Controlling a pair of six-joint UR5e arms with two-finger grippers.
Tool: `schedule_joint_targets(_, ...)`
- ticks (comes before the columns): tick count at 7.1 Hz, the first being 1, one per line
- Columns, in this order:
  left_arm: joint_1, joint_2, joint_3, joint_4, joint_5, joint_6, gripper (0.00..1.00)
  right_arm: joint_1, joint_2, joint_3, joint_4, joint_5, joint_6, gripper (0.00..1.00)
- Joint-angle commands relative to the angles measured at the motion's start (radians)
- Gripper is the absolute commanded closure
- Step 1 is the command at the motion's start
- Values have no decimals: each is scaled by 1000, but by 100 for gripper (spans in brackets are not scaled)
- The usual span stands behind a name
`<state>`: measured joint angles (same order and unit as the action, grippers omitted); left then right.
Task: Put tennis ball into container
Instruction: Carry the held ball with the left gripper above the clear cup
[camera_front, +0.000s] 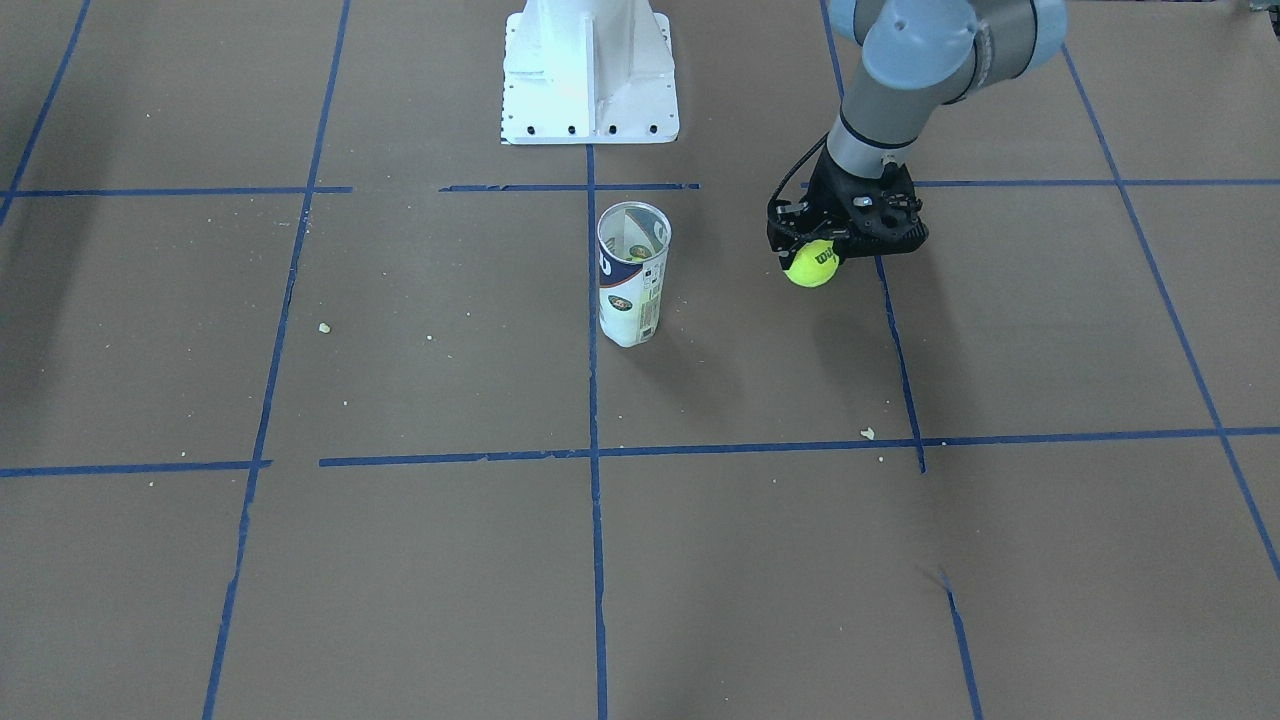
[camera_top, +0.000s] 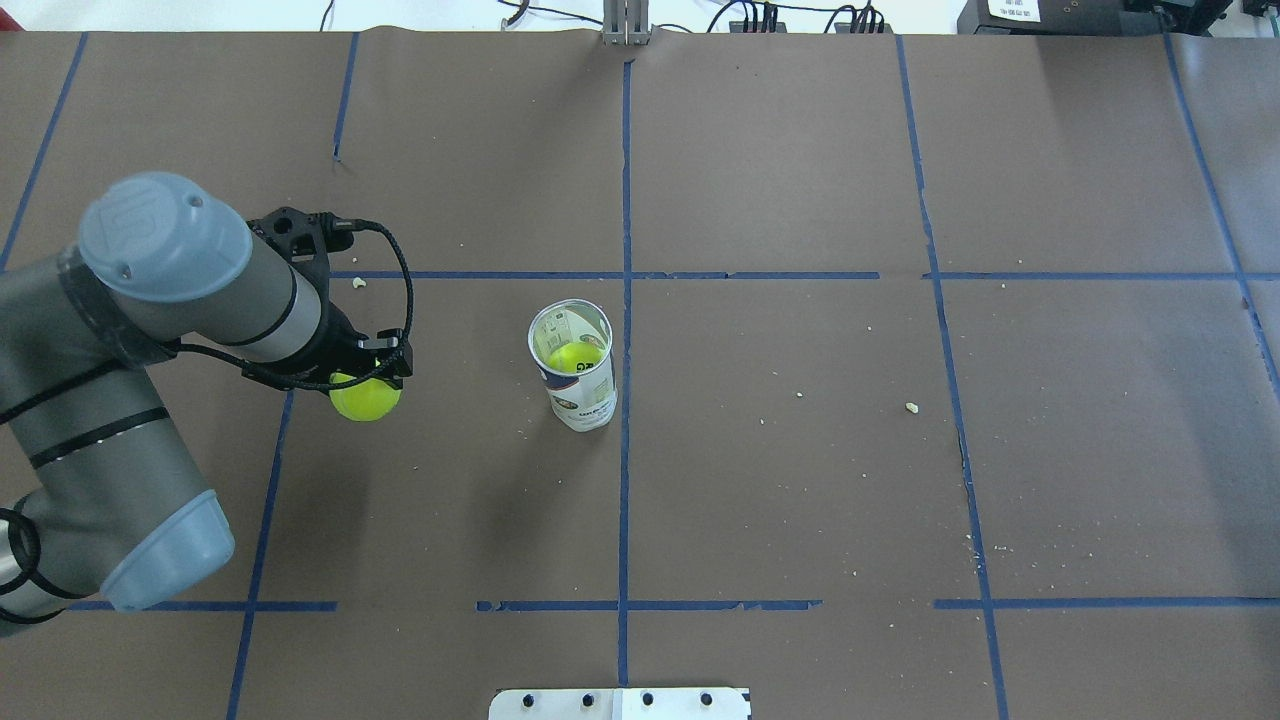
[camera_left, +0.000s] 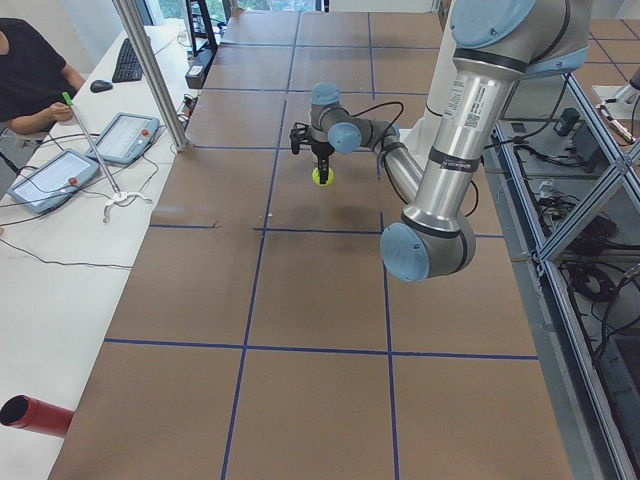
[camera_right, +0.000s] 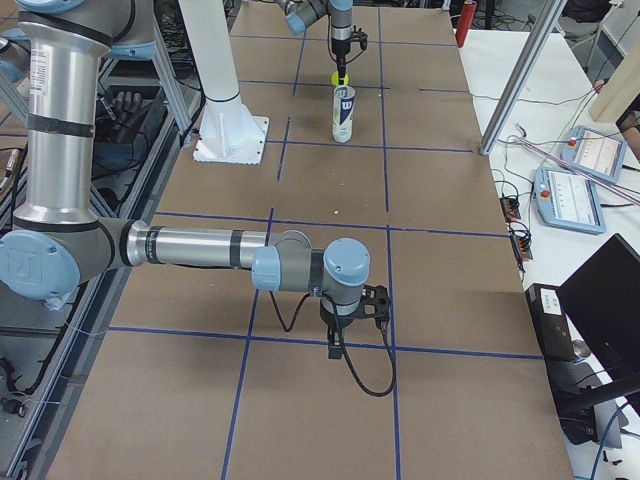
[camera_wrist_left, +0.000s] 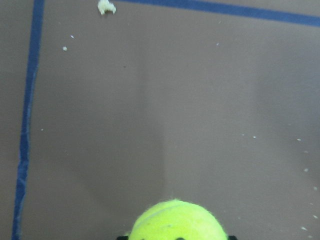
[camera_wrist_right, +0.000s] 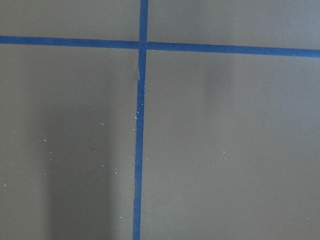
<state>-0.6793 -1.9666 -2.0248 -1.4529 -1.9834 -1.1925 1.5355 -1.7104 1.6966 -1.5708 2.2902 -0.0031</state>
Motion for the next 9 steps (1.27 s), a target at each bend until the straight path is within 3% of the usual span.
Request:
schedule_joint_targets(1,-71,-207,-107,353,-20,45,100,0,0,0,0,0,0,0)
schedule_joint_targets(3,-69,-340,-75,393,-66,24,100,0,0,0,0,0,0,0)
schedule_joint_targets(6,-21,-533,136,388,-78,-101,100,0,0,0,0,0,0,0)
schedule_joint_targets(9,12,-551,201,359,-71,-102,100,0,0,0,0,0,0,0)
